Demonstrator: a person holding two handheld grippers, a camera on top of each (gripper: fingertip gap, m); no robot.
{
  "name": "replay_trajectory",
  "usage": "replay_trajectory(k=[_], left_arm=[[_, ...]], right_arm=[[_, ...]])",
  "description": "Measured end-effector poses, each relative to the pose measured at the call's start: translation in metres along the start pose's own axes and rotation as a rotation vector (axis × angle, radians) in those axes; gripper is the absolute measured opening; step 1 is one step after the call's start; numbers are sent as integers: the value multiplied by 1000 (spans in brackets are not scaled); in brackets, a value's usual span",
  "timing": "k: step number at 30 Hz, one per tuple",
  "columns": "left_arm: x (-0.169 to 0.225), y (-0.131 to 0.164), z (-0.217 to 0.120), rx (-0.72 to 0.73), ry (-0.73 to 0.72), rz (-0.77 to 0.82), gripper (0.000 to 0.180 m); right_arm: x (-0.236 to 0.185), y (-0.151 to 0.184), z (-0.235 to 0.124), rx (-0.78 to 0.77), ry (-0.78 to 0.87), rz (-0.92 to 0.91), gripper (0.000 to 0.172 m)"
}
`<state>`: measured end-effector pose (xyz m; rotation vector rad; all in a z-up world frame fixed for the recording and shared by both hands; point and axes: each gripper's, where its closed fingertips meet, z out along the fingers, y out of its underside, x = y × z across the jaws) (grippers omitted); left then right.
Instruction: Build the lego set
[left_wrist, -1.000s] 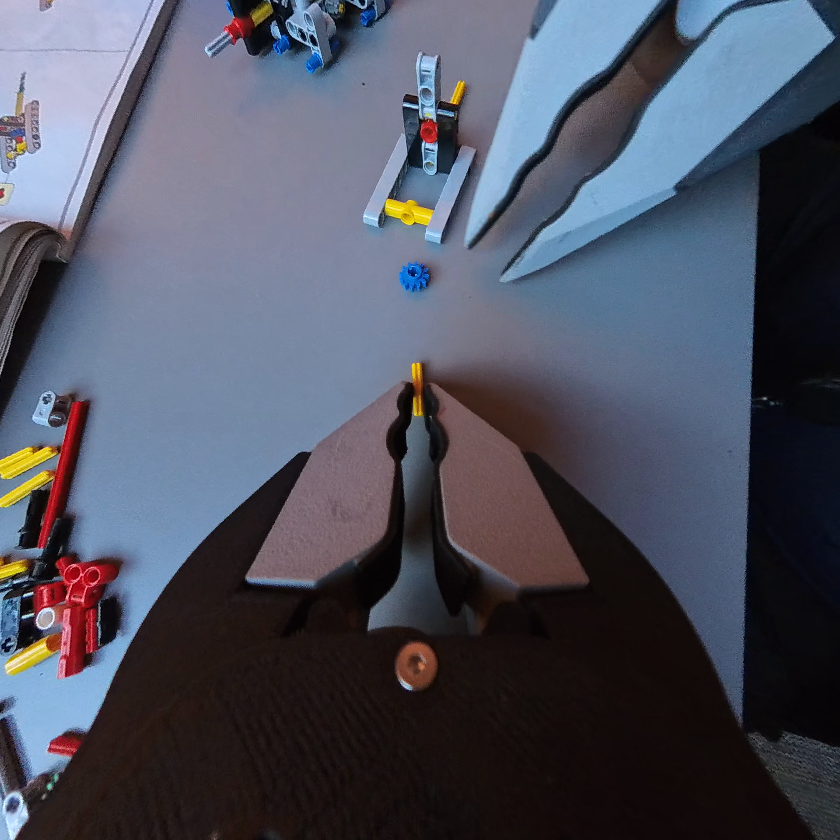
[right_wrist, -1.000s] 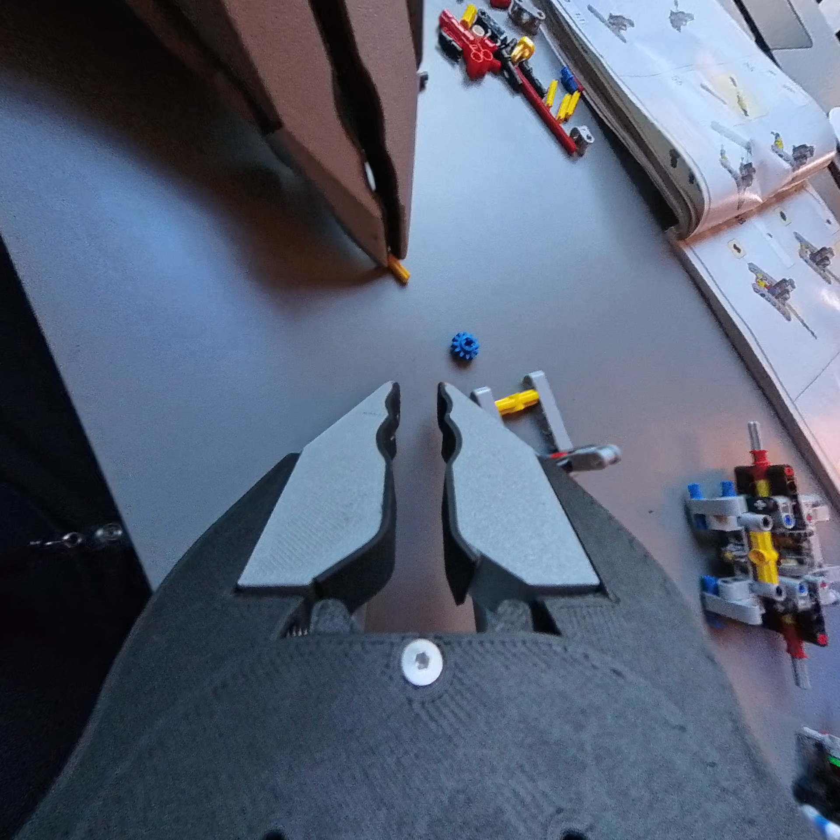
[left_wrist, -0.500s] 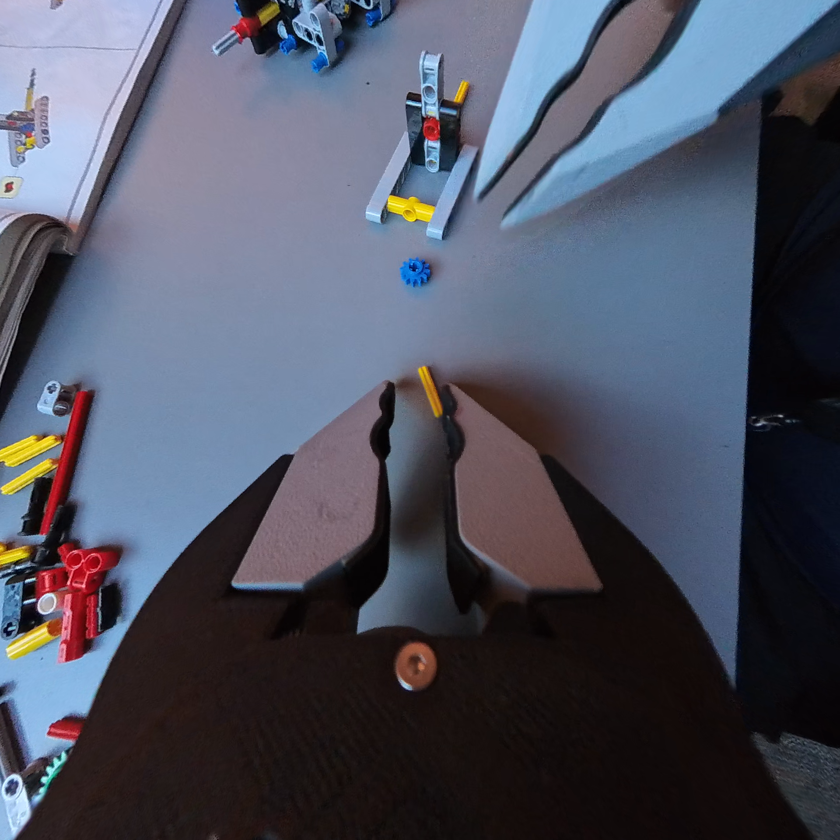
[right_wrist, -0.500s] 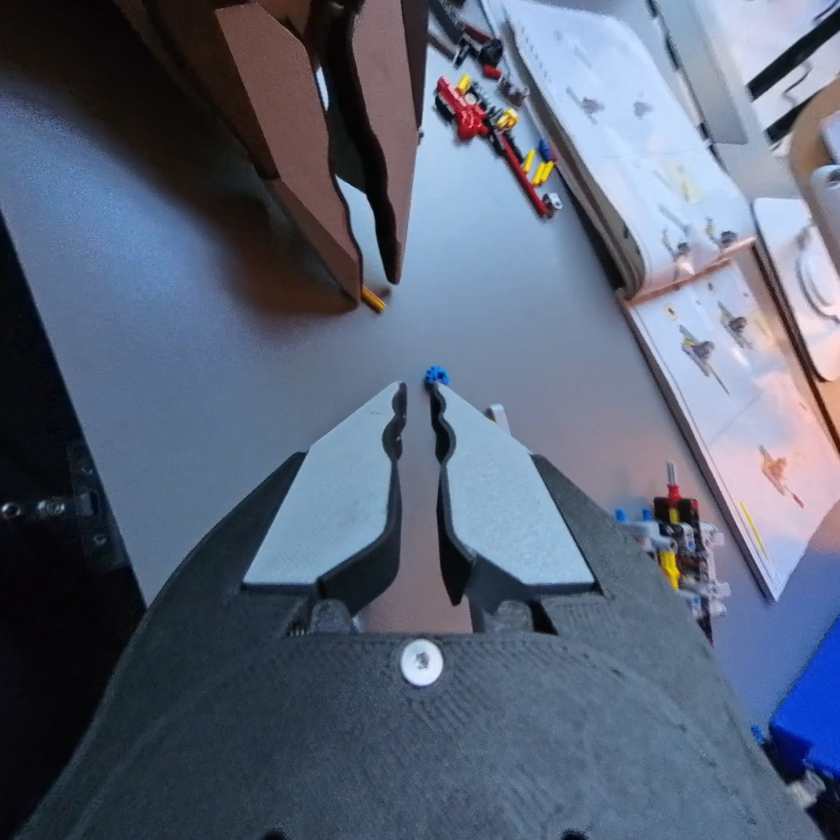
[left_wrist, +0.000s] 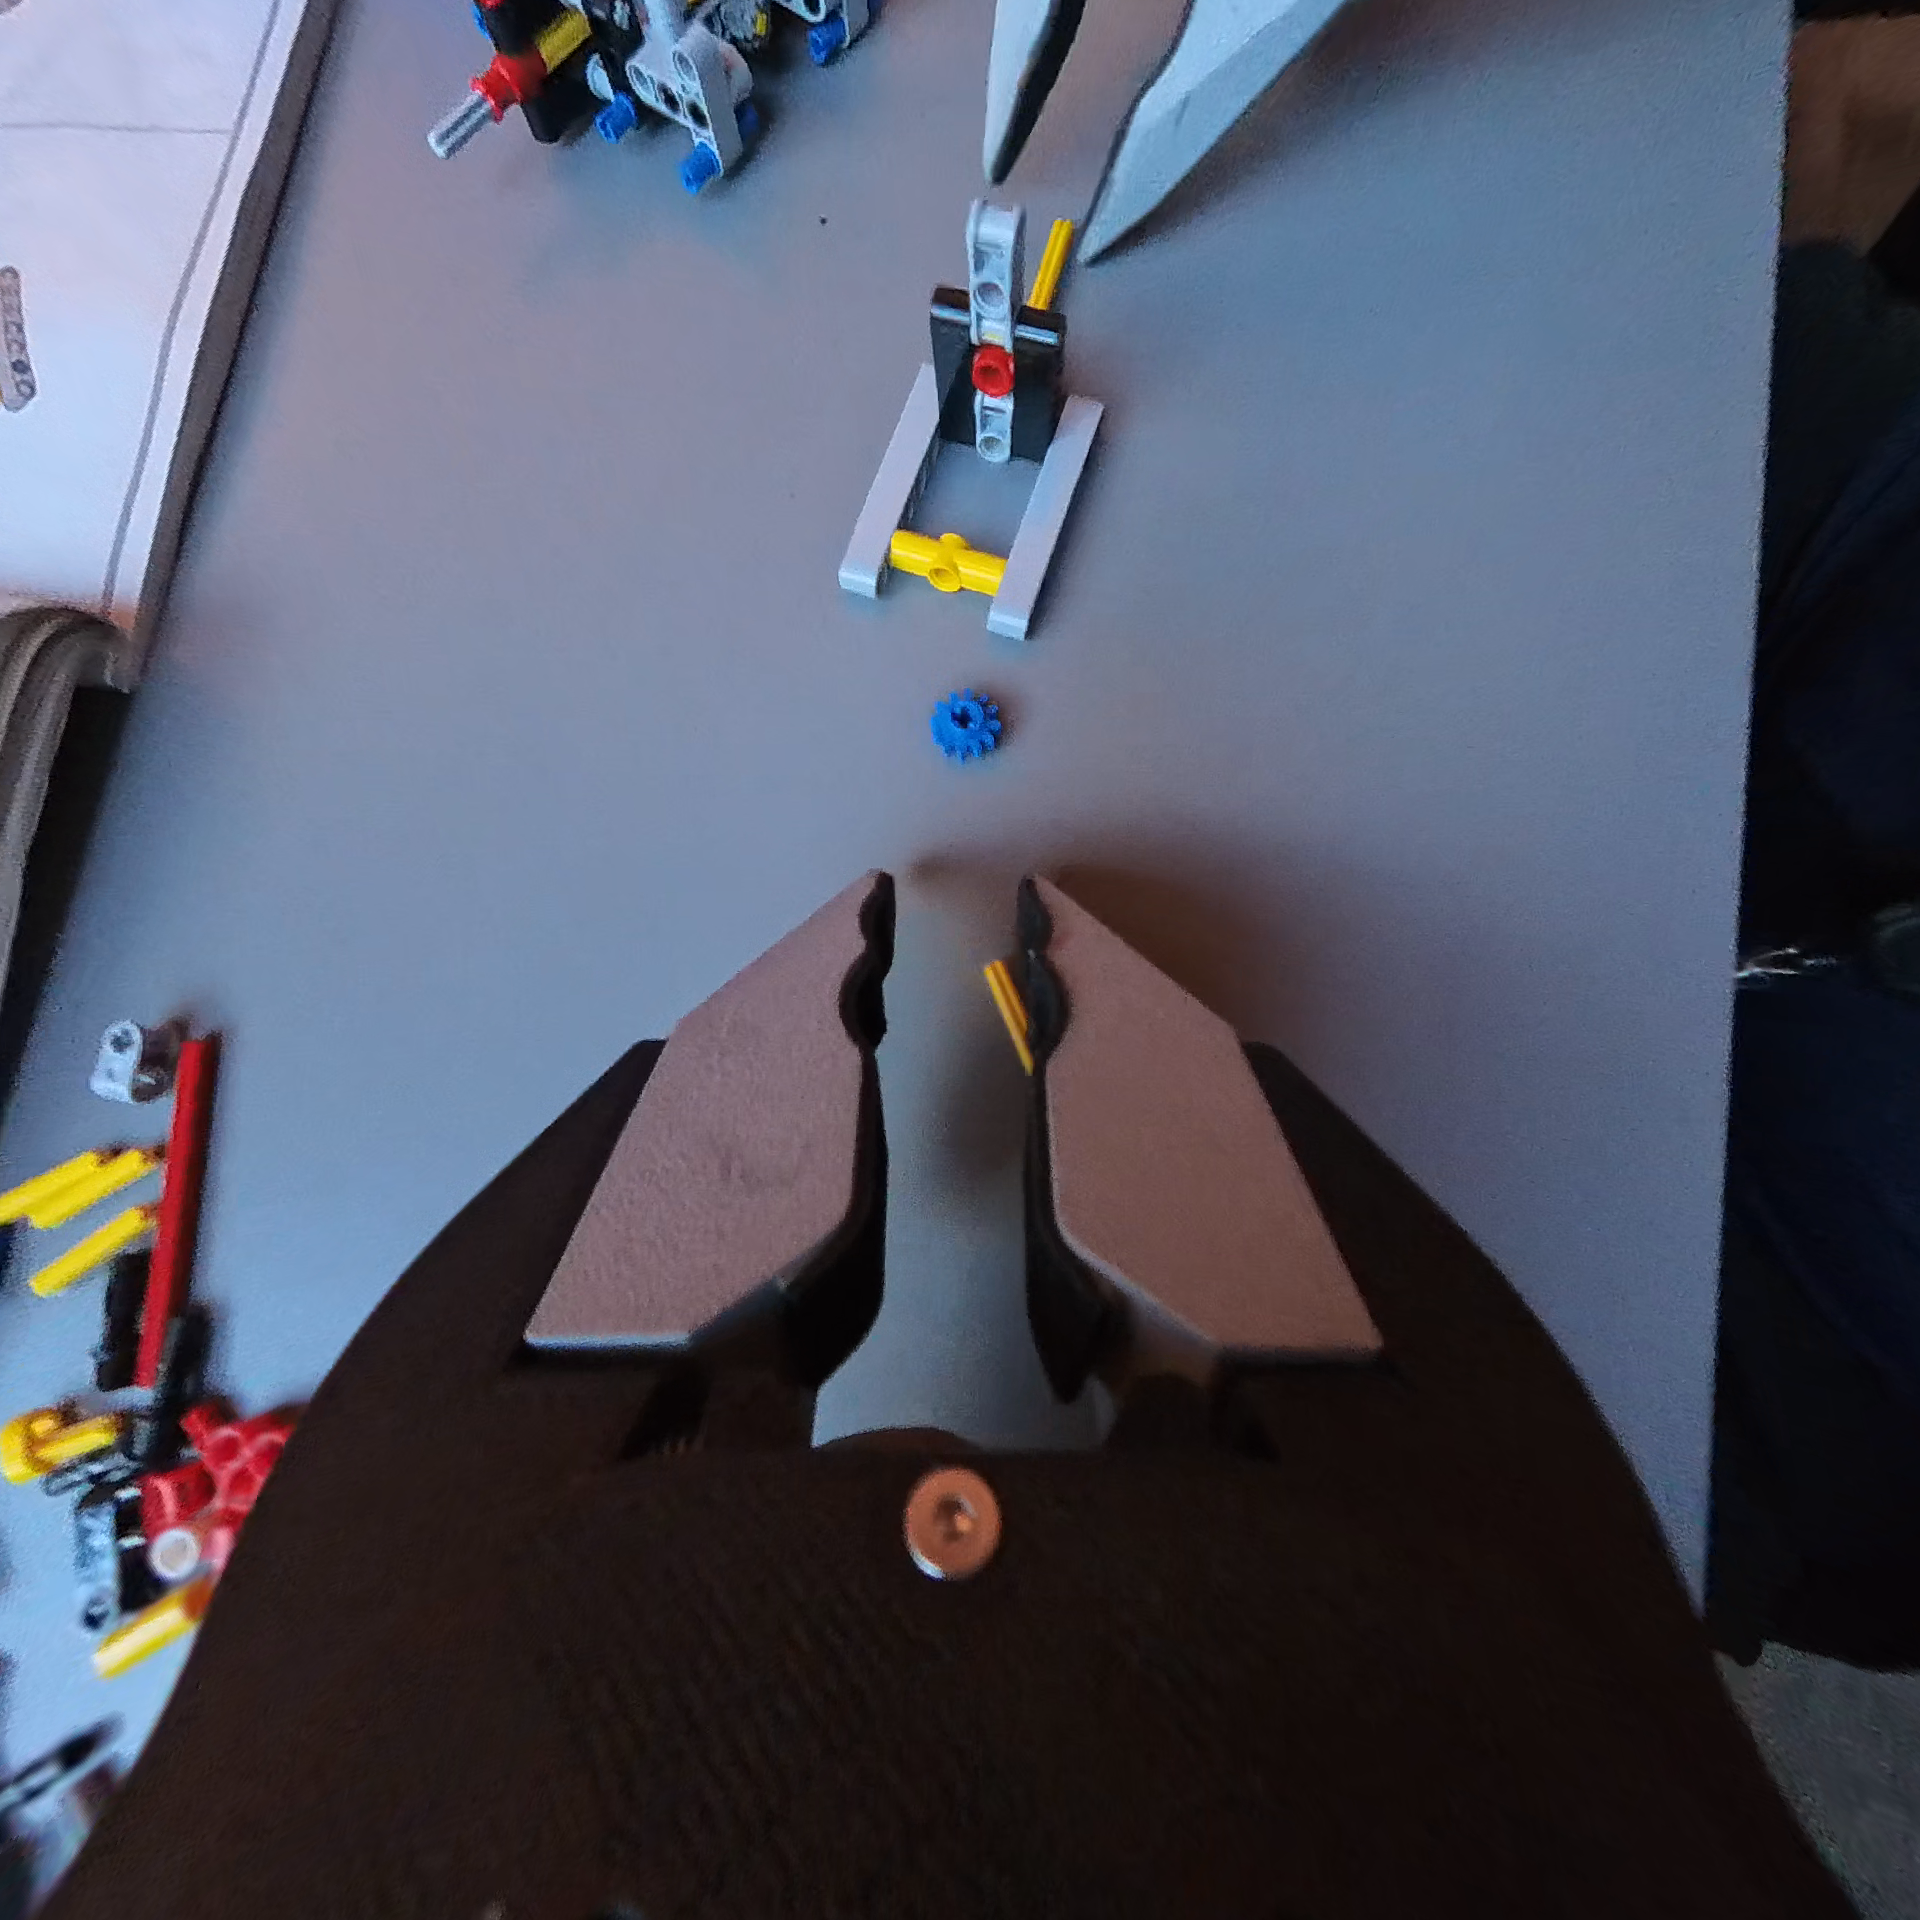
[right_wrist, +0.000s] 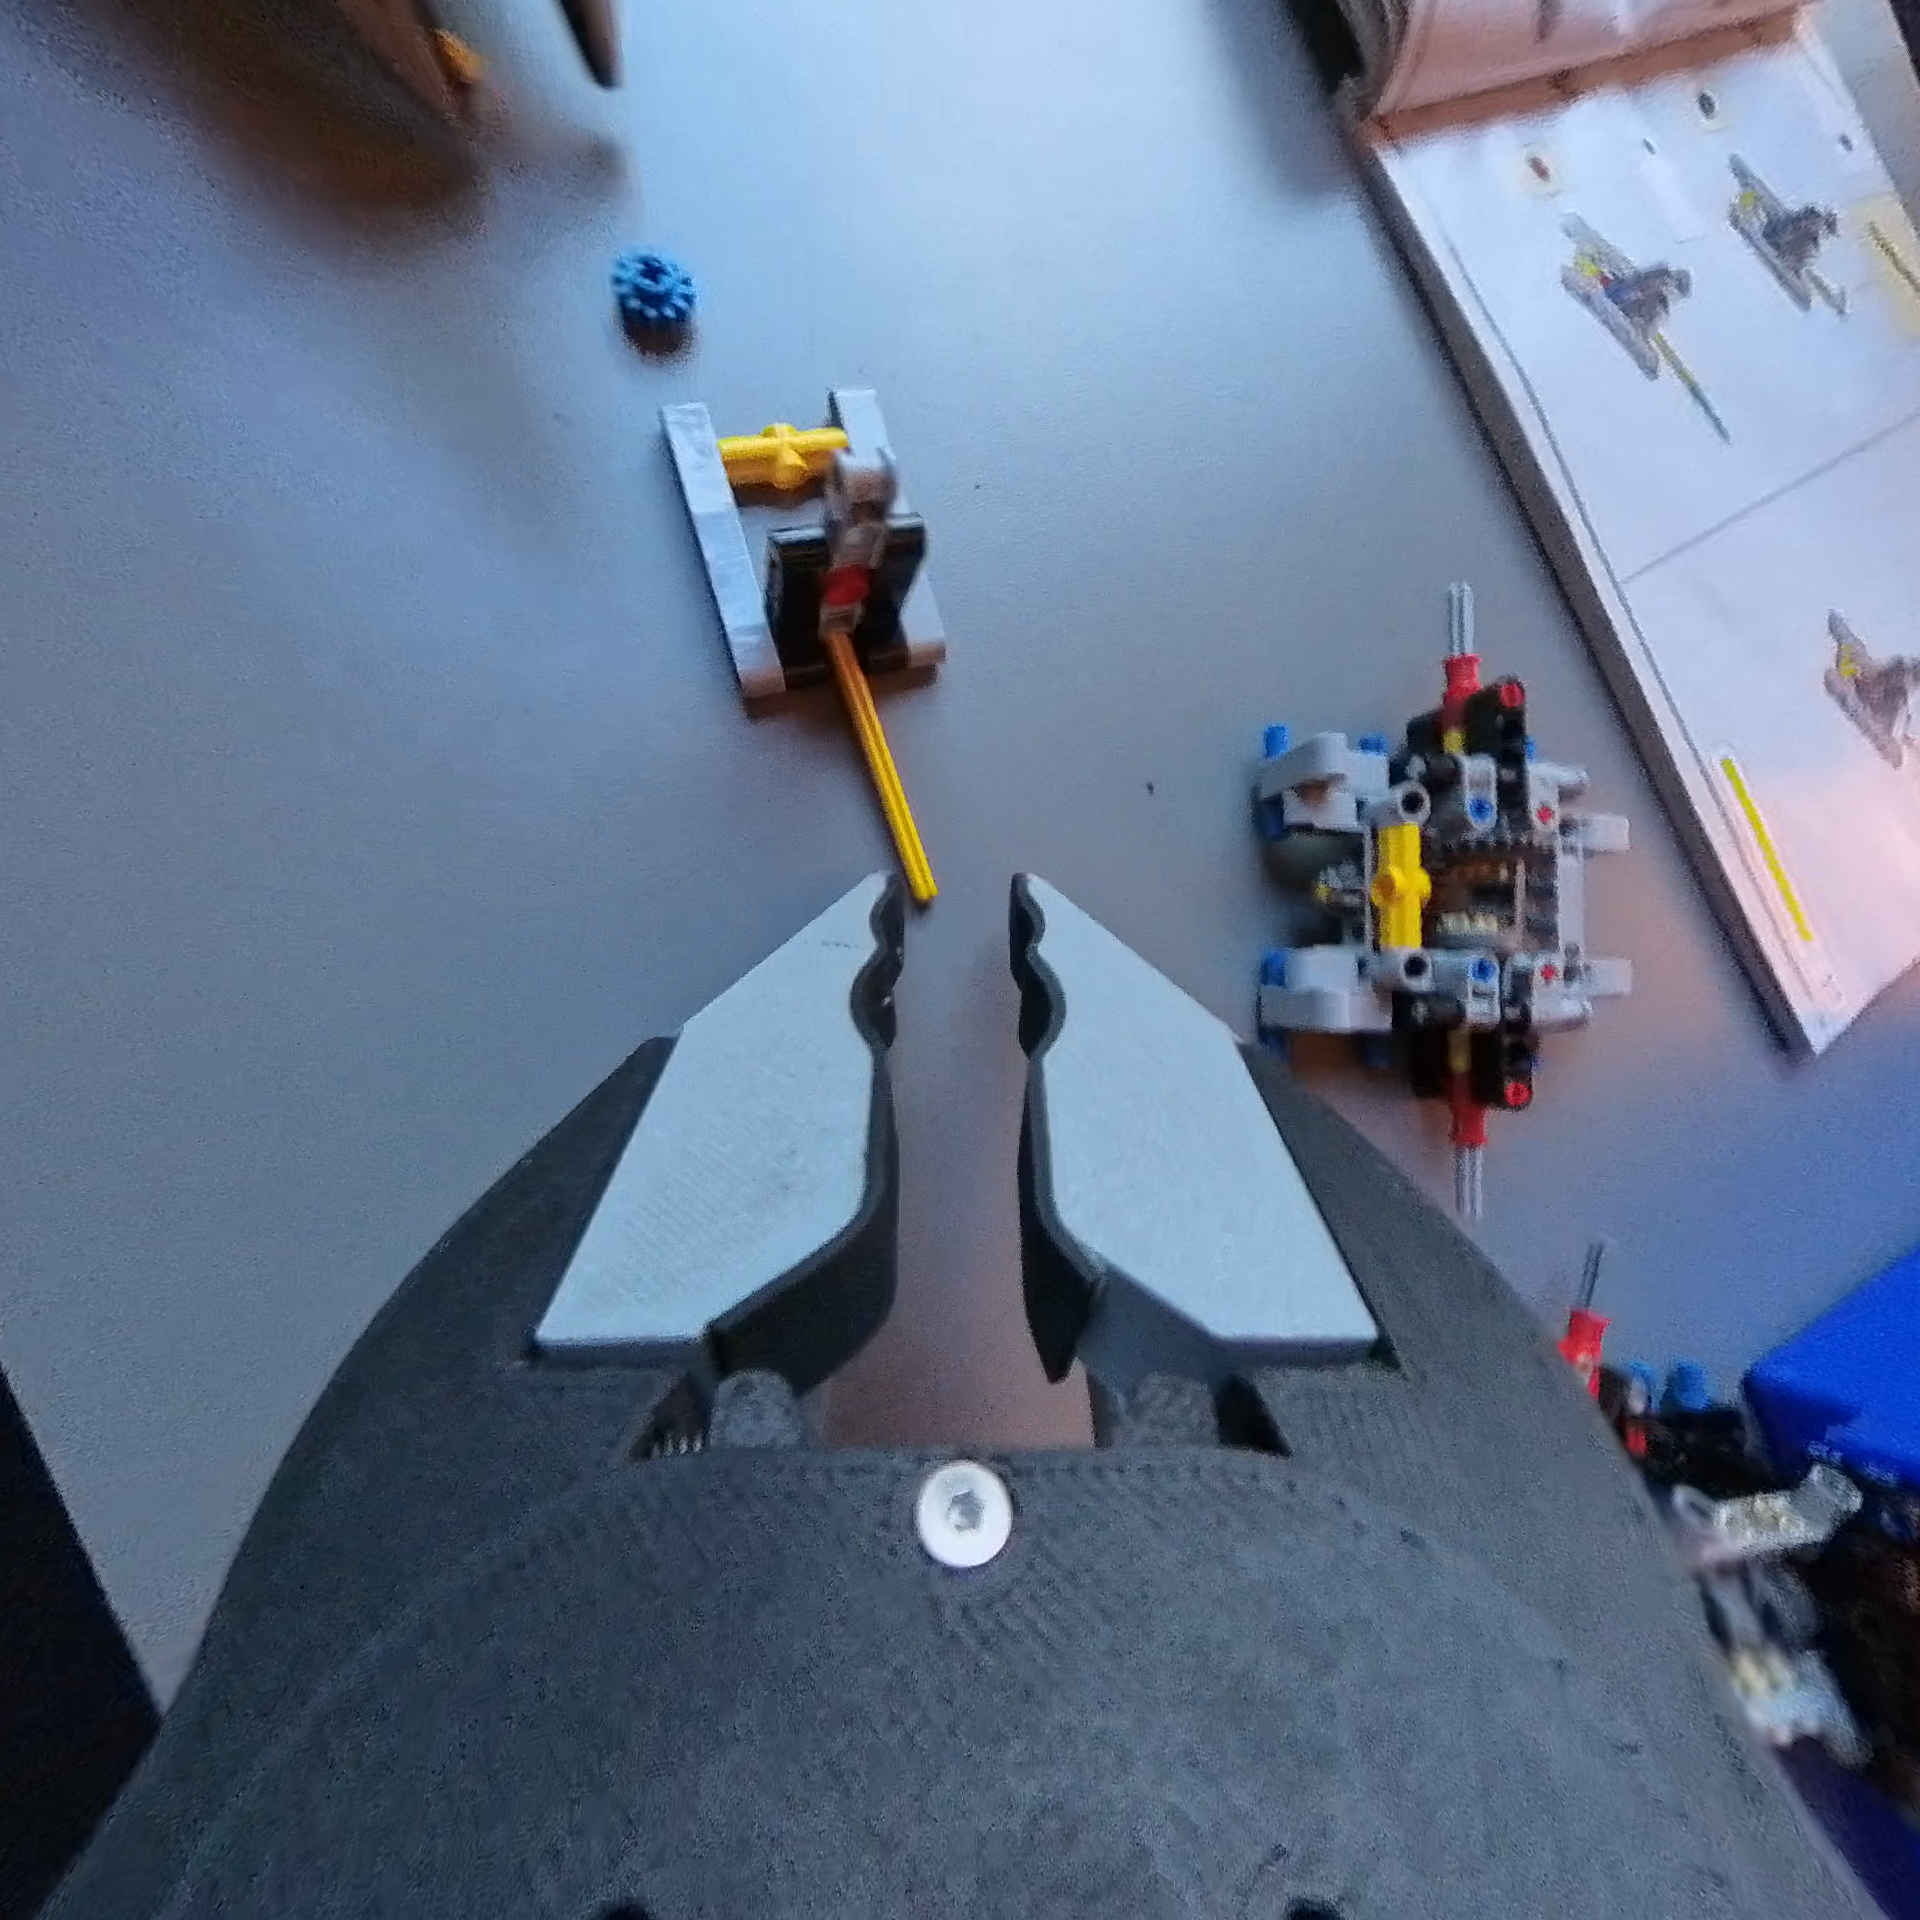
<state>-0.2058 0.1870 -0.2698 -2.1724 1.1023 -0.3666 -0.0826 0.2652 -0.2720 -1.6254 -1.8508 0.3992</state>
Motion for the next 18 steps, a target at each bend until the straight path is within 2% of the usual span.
replay_trajectory(k=[4, 9, 11, 18], left_arm=[[-6, -11, 8, -25, 42, 11, 21], [3, -19, 19, -25, 156, -8, 19], [4, -20, 22, -25, 169, -6, 17], [5, -24, 27, -13, 194, -2, 11]], right_arm=[[-2, -8, 6, 23, -31, -58, 16], [-8, -10, 7, 51, -97, -82, 5], [-10, -10, 8, 56, -122, -91, 1], [-15, -14, 10, 72, -207, -96, 0]])
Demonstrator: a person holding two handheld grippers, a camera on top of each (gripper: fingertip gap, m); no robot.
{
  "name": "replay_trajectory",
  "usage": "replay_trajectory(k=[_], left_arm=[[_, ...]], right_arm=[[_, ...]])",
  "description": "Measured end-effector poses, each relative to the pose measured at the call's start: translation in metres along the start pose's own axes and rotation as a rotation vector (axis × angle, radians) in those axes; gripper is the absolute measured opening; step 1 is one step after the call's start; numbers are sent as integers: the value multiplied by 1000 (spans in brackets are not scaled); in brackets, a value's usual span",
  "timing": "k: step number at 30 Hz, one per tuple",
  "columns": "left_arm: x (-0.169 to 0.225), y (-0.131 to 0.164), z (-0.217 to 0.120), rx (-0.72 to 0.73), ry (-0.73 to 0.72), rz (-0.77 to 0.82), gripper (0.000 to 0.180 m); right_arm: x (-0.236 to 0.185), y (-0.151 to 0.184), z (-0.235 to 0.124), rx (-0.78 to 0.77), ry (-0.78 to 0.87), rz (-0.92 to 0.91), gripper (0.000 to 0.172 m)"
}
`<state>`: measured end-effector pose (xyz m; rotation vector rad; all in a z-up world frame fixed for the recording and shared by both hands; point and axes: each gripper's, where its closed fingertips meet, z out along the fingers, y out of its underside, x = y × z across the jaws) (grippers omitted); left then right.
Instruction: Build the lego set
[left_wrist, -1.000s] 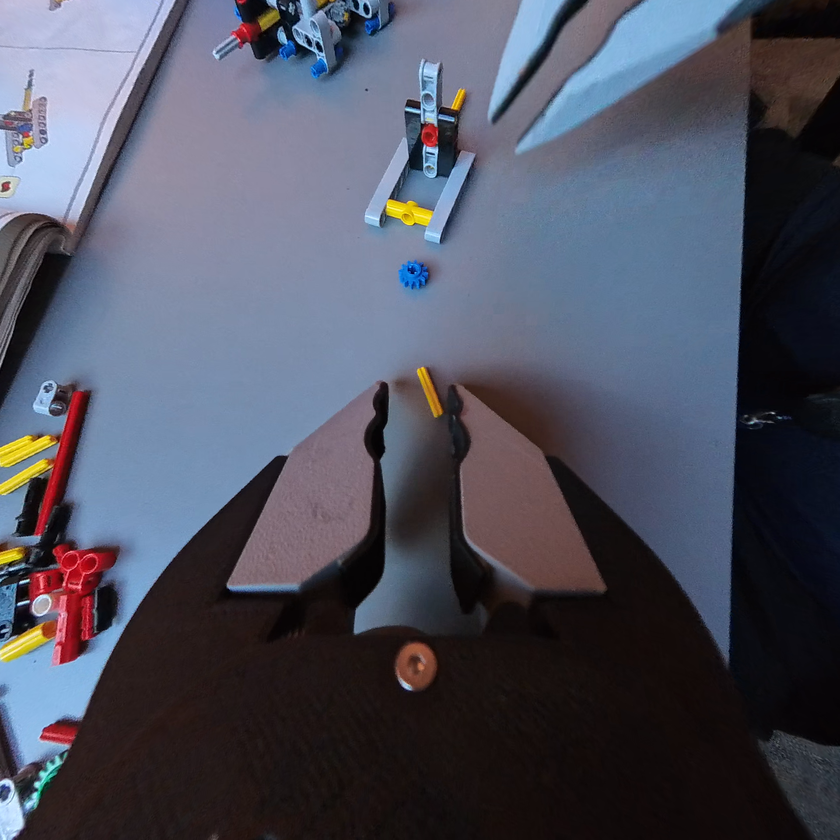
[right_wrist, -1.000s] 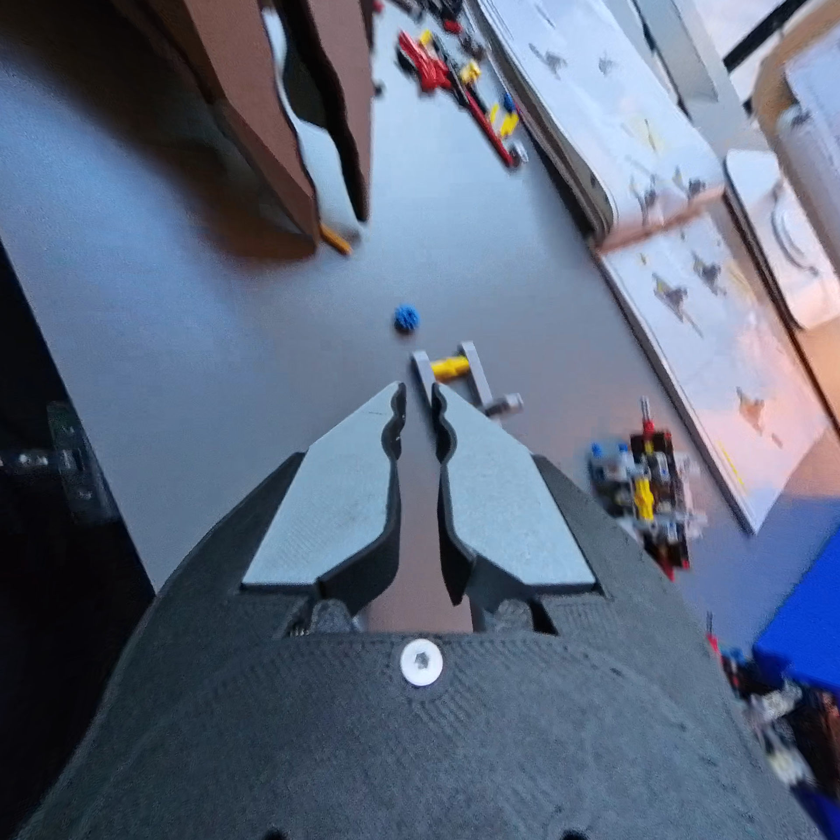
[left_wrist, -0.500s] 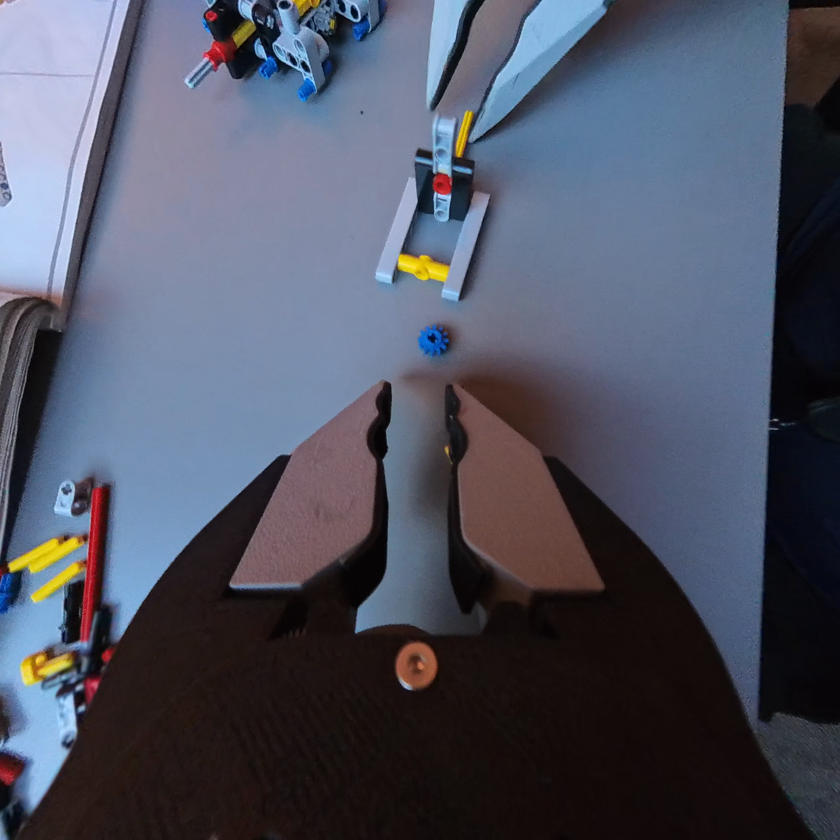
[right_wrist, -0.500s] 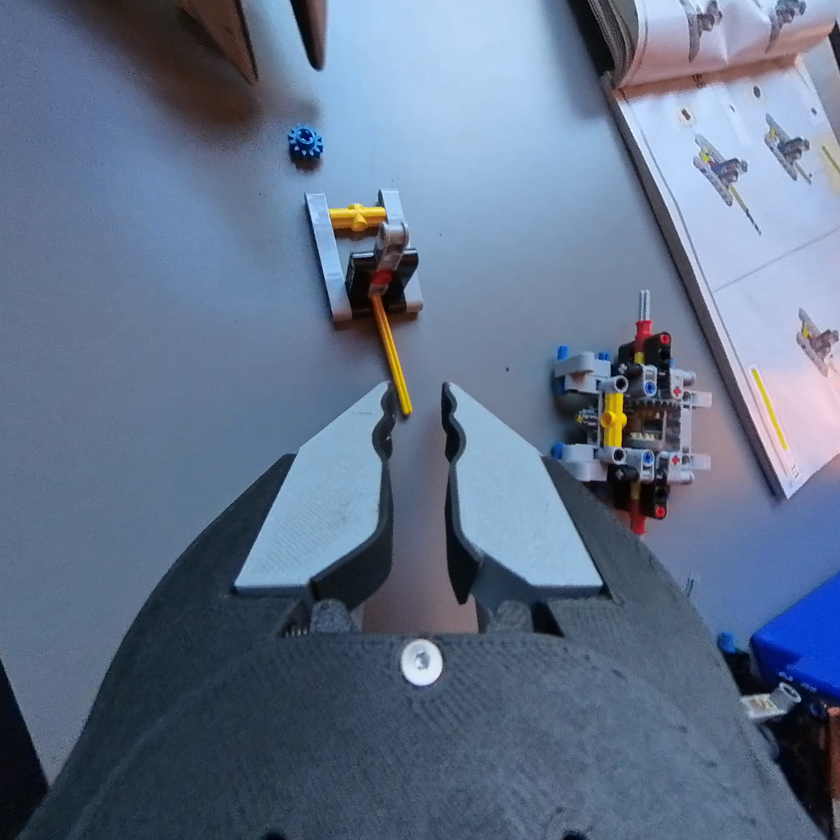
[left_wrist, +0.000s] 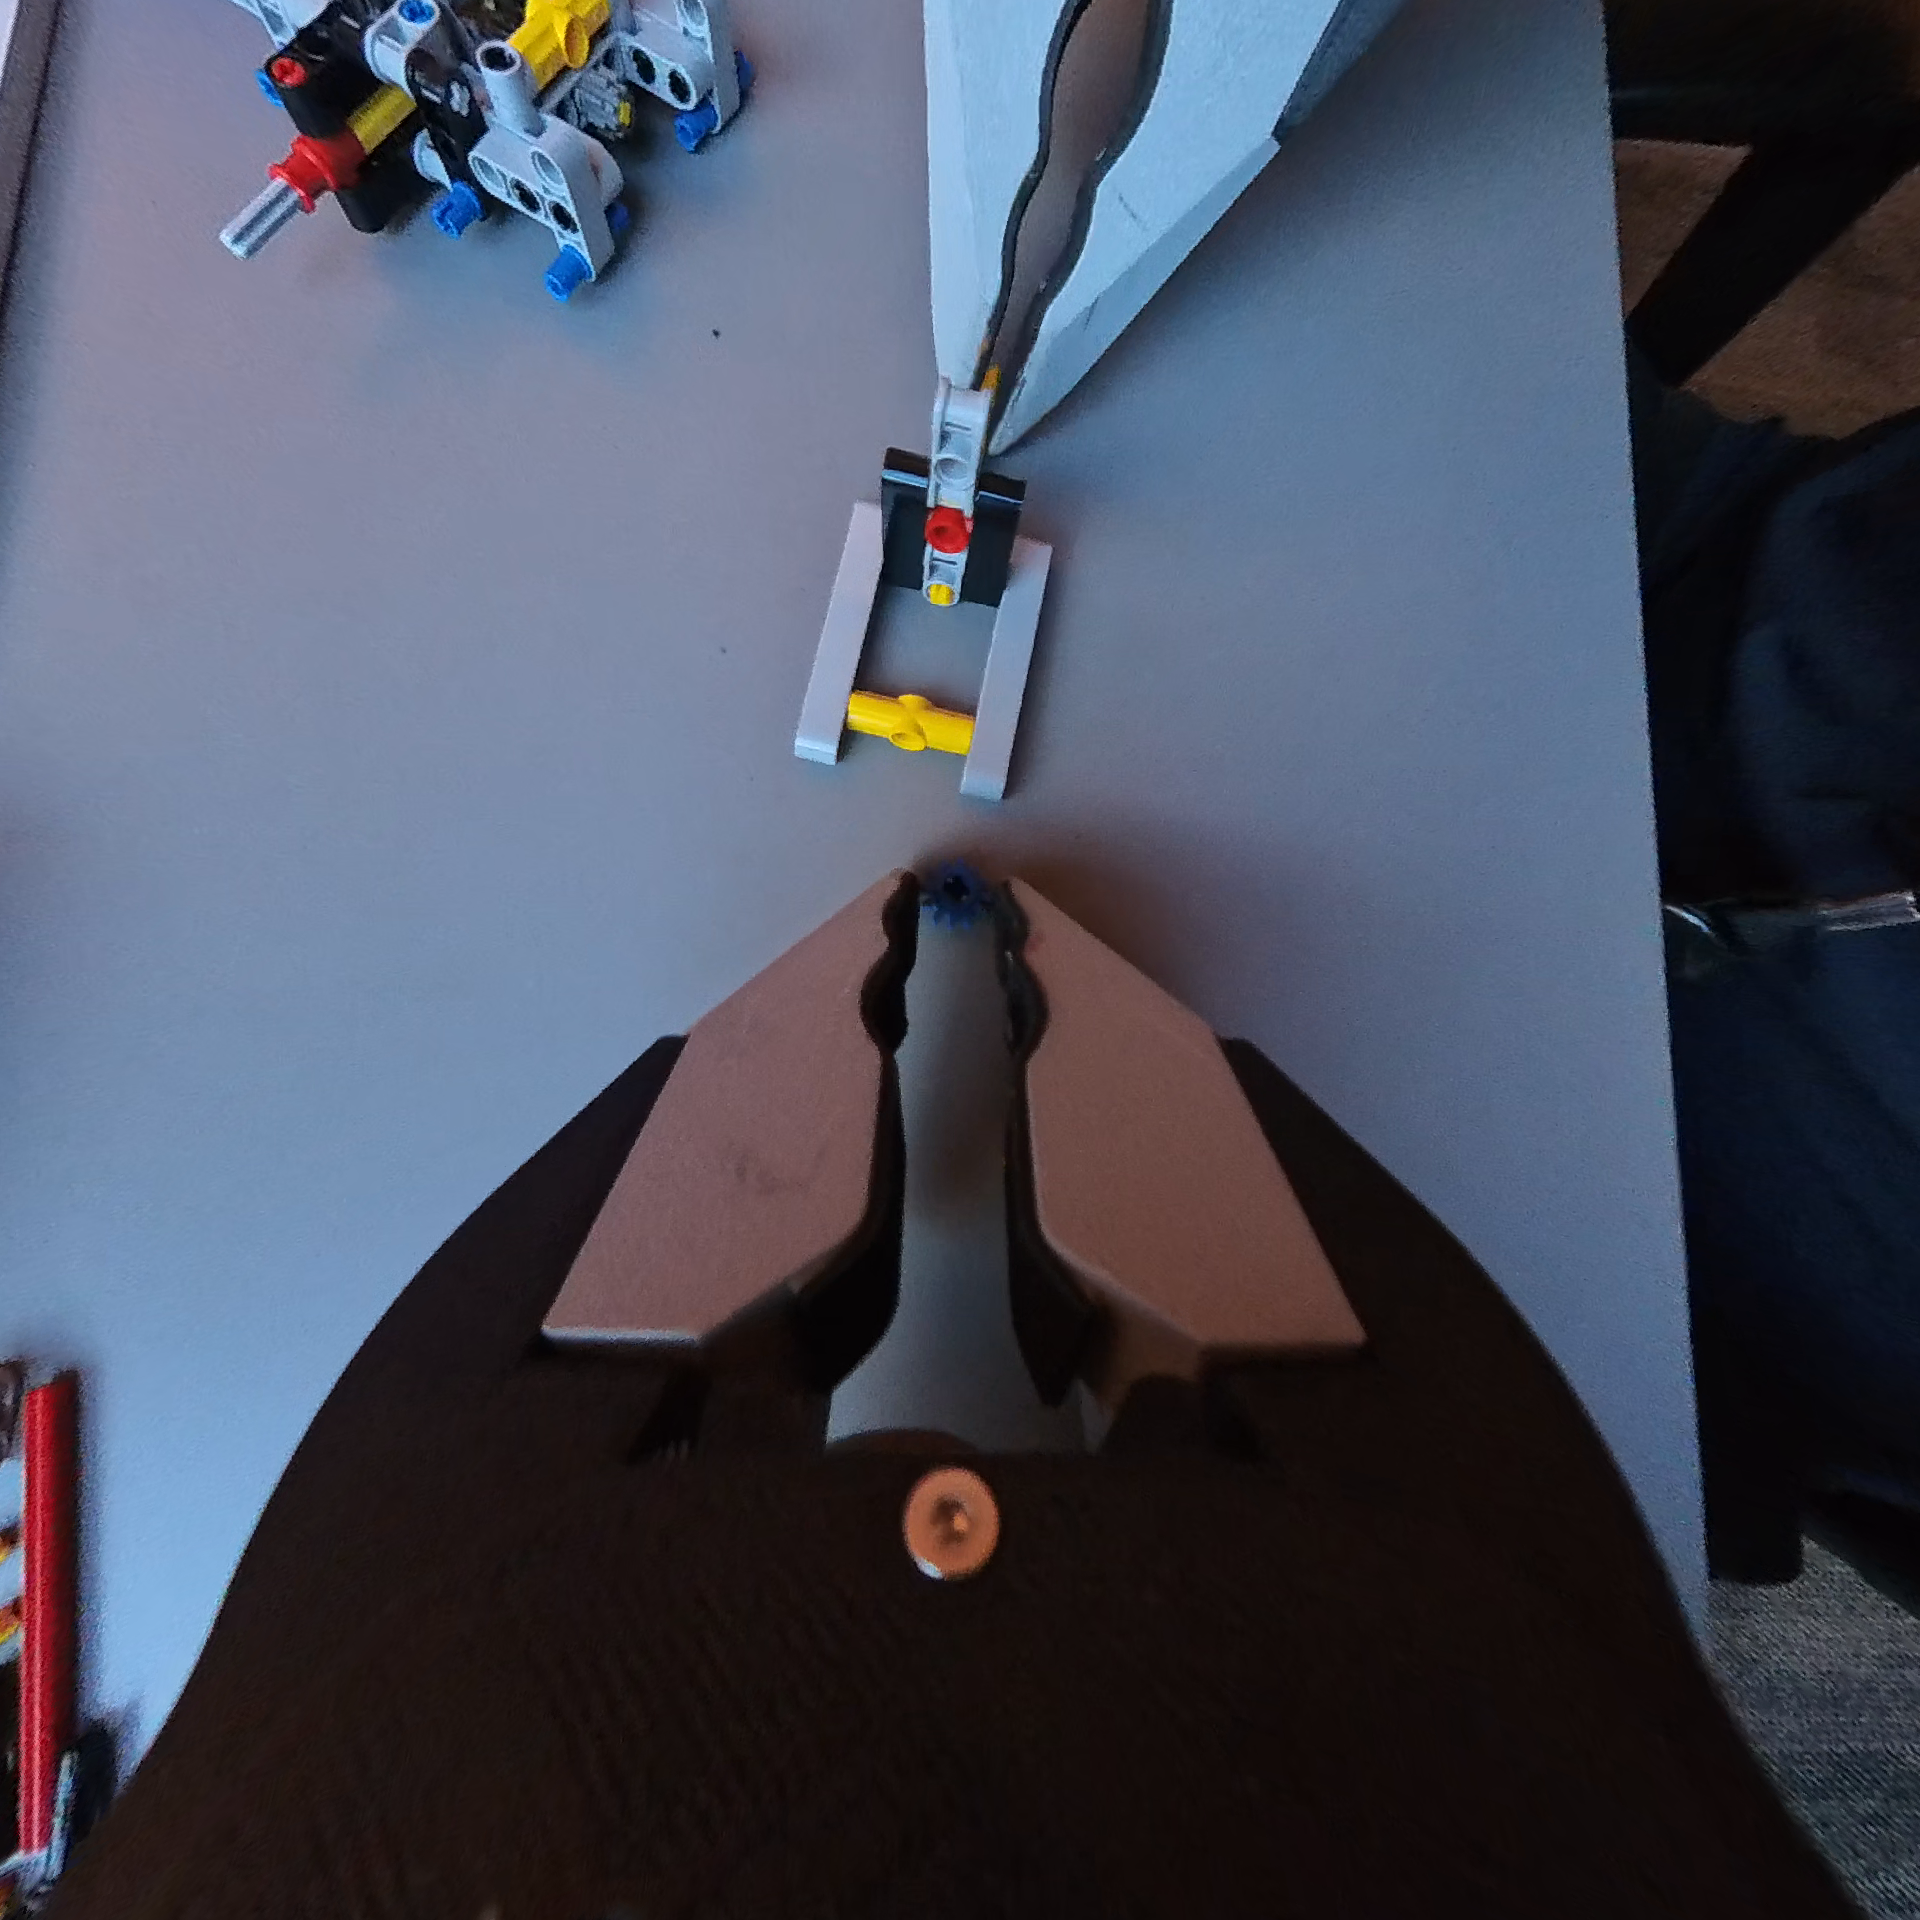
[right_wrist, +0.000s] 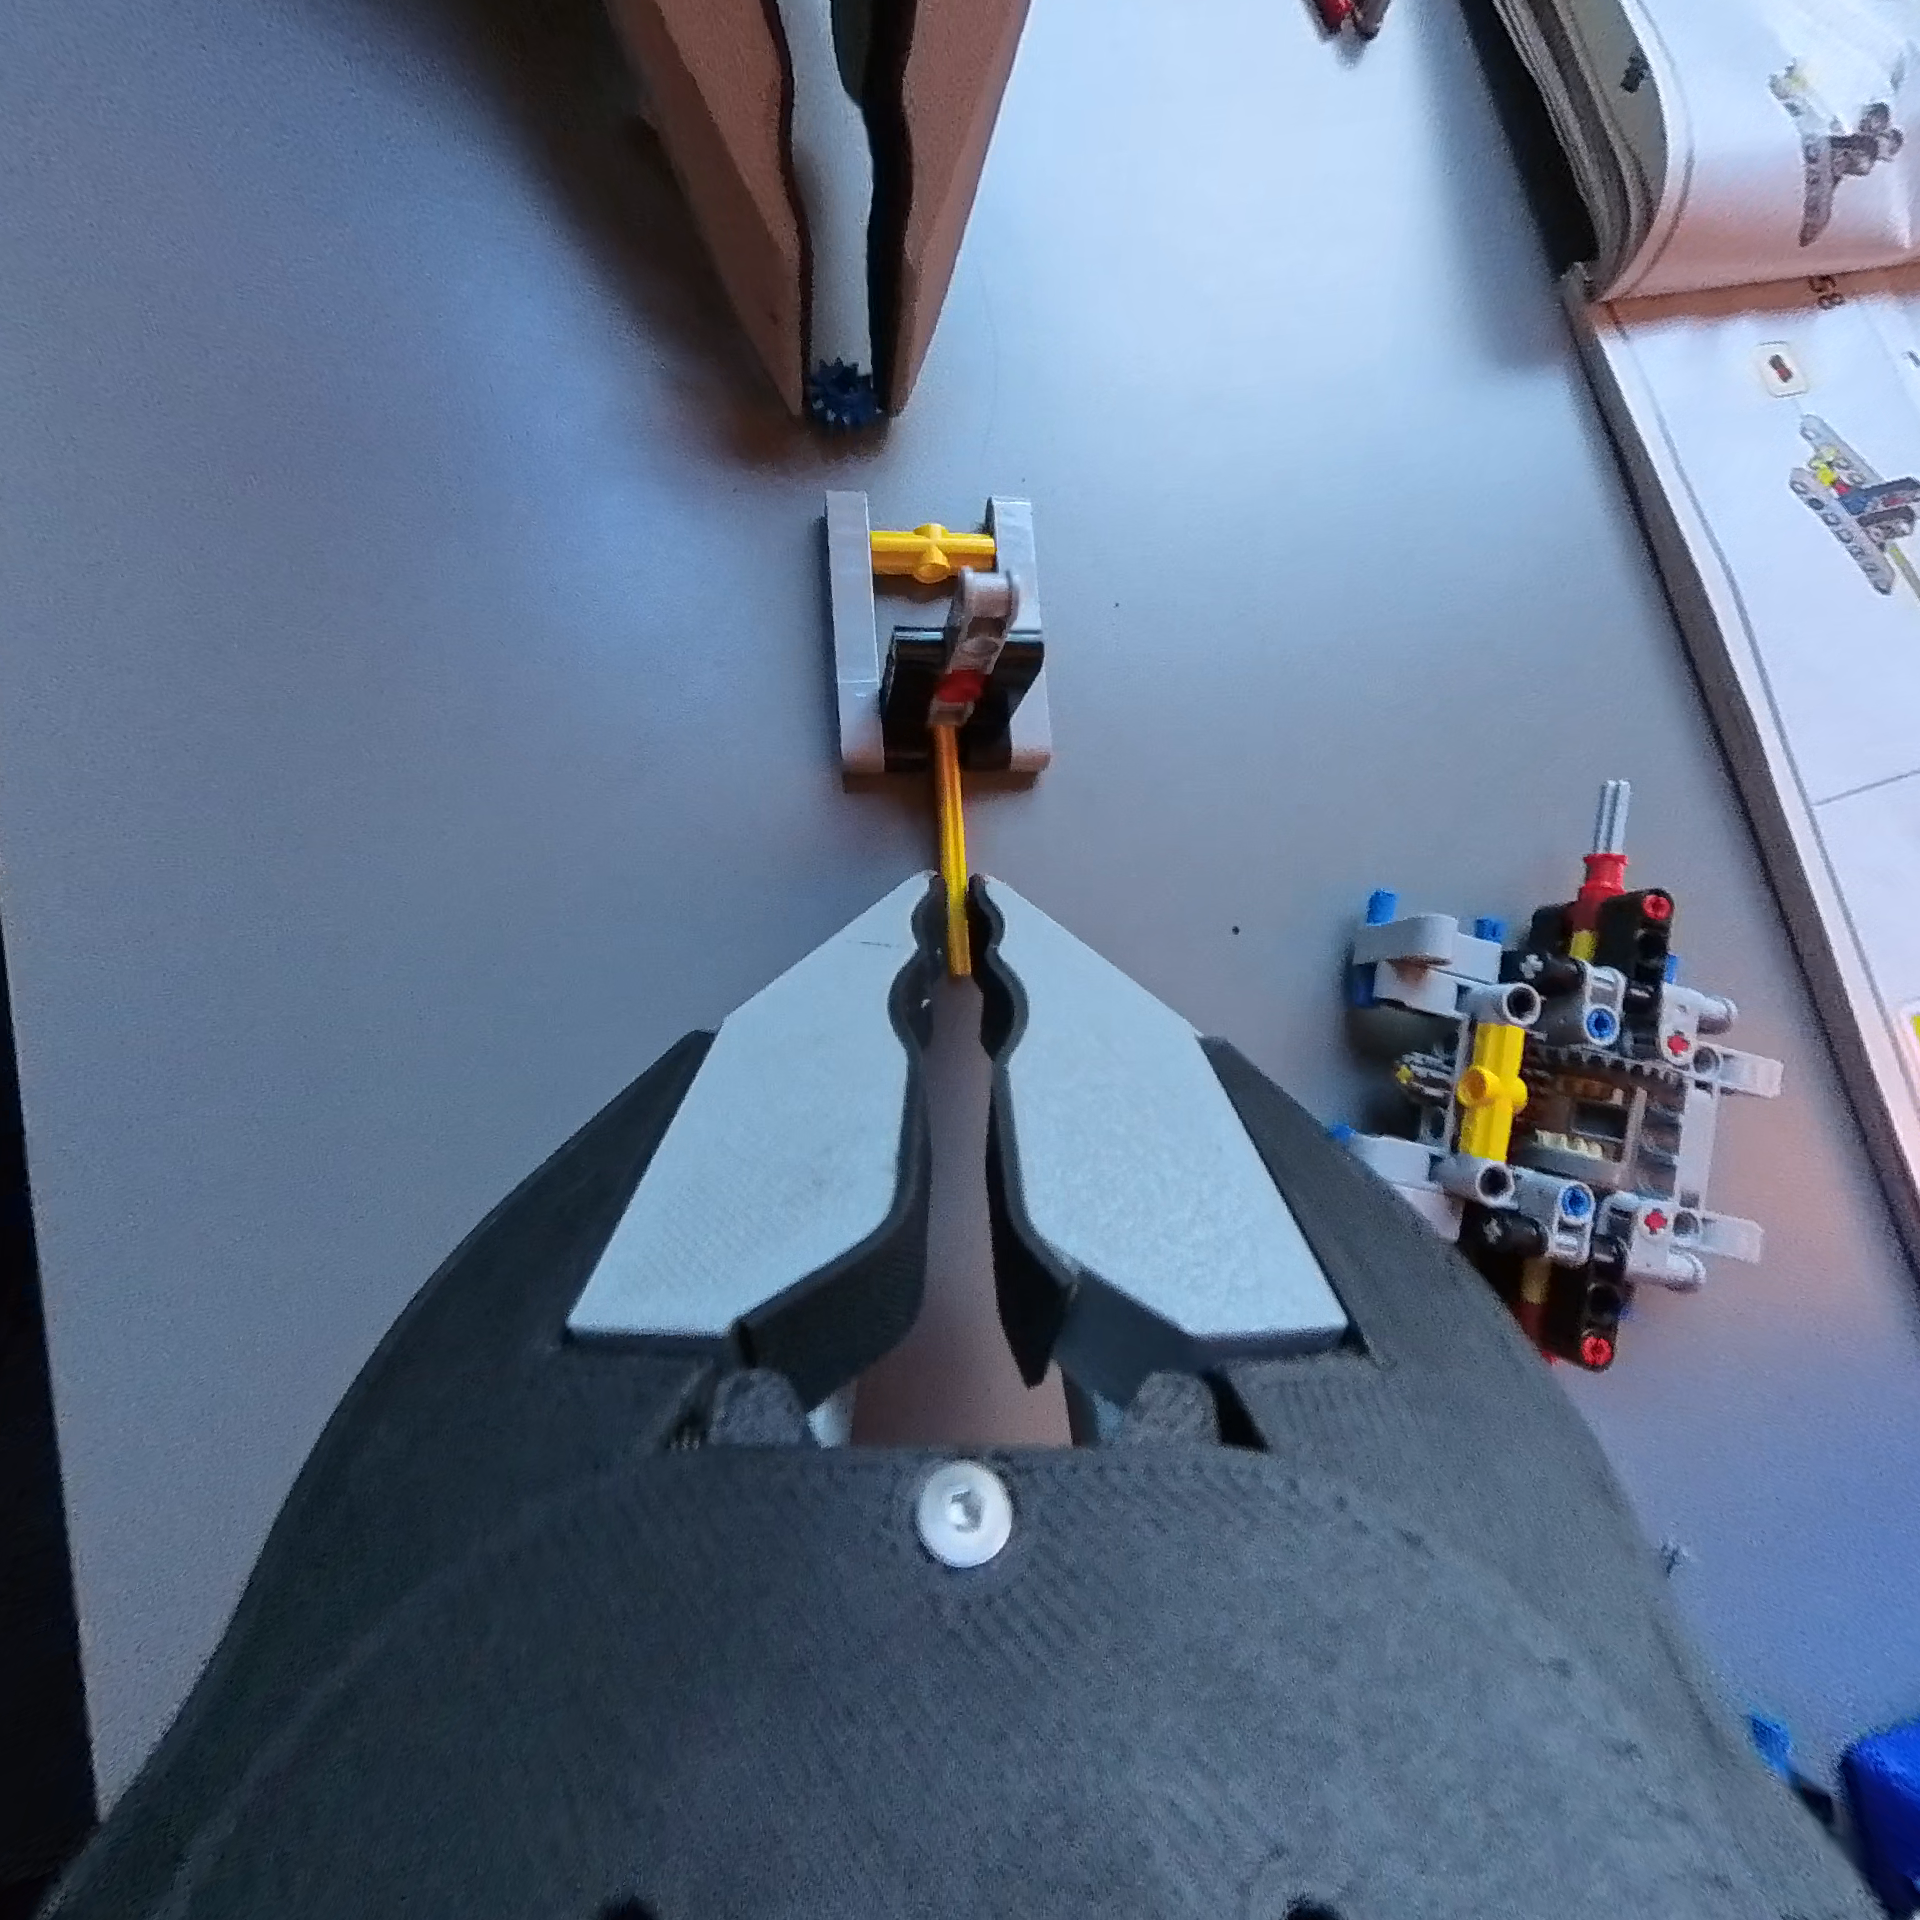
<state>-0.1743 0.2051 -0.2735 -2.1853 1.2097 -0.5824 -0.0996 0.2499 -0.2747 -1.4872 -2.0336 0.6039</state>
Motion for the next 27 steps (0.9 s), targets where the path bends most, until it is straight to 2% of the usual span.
replay_trajectory(k=[6, 14, 17, 23, 27], left_arm=[[-3, -3, 2, 39, -30, 31, 11], [-12, -14, 5, 75, -166, 150, 11], [-10, -30, 1, 149, -203, 199, 11], [-4, -55, -1, 282, -180, 163, 11], [8, -80, -20, 479, -128, 168, 10]], right_arm=[[0, -3, 2, 31, -18, 9, 0], [0, -2, 2, 69, -18, 20, 1], [1, -2, 1, 76, -11, 17, 3], [10, 1, -10, 95, 27, 37, 13], [6, -33, -34, 273, -26, 141, 8]])
